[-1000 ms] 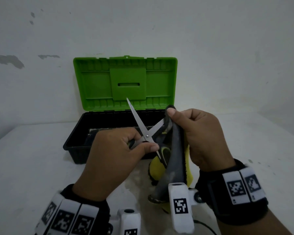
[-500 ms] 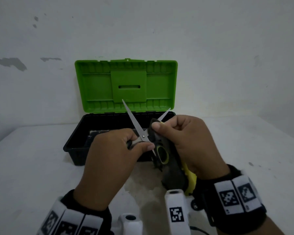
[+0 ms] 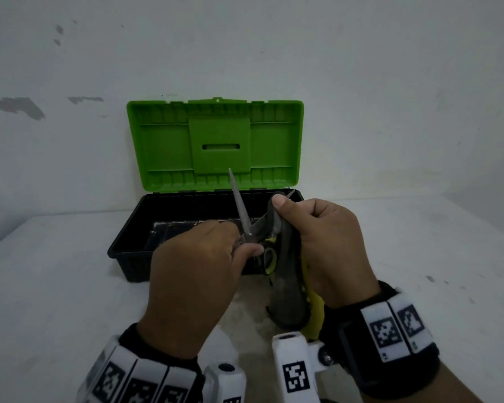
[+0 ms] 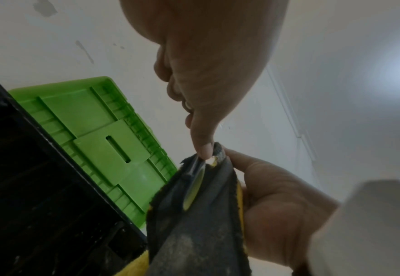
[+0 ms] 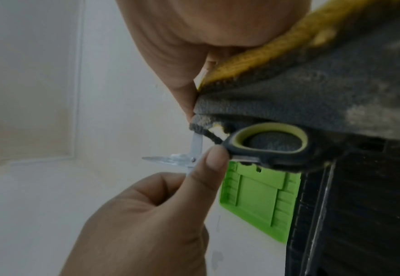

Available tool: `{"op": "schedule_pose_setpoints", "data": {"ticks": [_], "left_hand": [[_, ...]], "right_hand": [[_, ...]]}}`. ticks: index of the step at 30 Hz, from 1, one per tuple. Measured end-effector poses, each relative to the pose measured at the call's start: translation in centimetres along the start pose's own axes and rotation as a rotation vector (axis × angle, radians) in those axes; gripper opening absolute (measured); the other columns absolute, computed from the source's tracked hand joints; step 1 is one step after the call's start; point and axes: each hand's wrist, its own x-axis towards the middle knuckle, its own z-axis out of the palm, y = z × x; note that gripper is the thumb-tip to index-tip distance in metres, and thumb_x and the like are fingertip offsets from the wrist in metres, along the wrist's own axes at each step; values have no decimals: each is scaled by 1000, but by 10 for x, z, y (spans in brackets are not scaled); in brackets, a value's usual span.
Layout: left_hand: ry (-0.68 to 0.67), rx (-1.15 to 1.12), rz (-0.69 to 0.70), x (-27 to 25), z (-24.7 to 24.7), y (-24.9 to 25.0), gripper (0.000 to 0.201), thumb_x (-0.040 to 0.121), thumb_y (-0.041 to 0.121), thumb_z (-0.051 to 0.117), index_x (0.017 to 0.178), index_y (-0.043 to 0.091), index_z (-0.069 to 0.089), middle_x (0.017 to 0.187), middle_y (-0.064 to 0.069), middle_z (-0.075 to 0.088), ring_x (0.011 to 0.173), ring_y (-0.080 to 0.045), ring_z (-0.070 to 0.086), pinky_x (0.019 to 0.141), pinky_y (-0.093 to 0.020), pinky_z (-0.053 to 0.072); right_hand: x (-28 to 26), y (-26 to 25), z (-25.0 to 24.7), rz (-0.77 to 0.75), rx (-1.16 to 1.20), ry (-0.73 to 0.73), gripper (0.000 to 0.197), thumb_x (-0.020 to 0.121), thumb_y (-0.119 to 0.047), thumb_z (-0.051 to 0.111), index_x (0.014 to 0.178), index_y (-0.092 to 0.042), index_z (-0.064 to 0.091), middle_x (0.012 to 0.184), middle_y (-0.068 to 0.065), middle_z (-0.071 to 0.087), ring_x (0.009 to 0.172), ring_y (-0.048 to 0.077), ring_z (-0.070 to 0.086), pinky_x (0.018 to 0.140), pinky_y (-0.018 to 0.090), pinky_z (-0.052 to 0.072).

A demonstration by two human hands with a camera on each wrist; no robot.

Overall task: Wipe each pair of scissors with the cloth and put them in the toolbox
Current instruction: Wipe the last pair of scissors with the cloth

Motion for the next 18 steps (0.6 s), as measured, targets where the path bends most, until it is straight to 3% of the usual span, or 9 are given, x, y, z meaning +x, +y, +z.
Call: {"op": "schedule_pose_setpoints", "data": {"ticks": [2,4,8,13,18], "left_hand": [[-8,17,-39,0,-1,-1,34,83,44,68,62,20,56,58,4,54,51,-16,48,47,-31,42],[-5,37,-43,0,-2,-4,30,83,41,67,64,20,59,61,3,56,54,-18,51,49,-30,39],[23,25,43,-1,0,-10,35,86,41,68,62,17,60,58,1,57,51,-18,51,47,-33,42],[16,4,114,-1,-3,-15,42,89,44,66,58,16,57,55,1,53,48,-17,49,47,-36,44],[-94,-89,2,4,-4,-13,44,83,51,67,57,19,54,53,7,50,48,-12,47,49,-33,45]], "right_hand": [[-7,1,7,5,-4,-66,35,84,-28,80,61,-5,68,63,18,70,56,22,62,59,40,55],[-14,2,14,11,5,-142,33,85,-25,79,60,-7,67,59,13,68,55,19,62,57,33,55],[-10,5,13,36,60,-138,34,85,-22,78,57,-8,65,55,5,63,51,15,58,53,23,50],[4,5,2,36,63,1,42,83,-32,79,48,-16,63,56,13,64,53,21,57,58,42,54],[18,6,-14,67,135,39,39,84,-29,78,54,-11,61,57,13,64,50,20,58,56,33,54]]}}
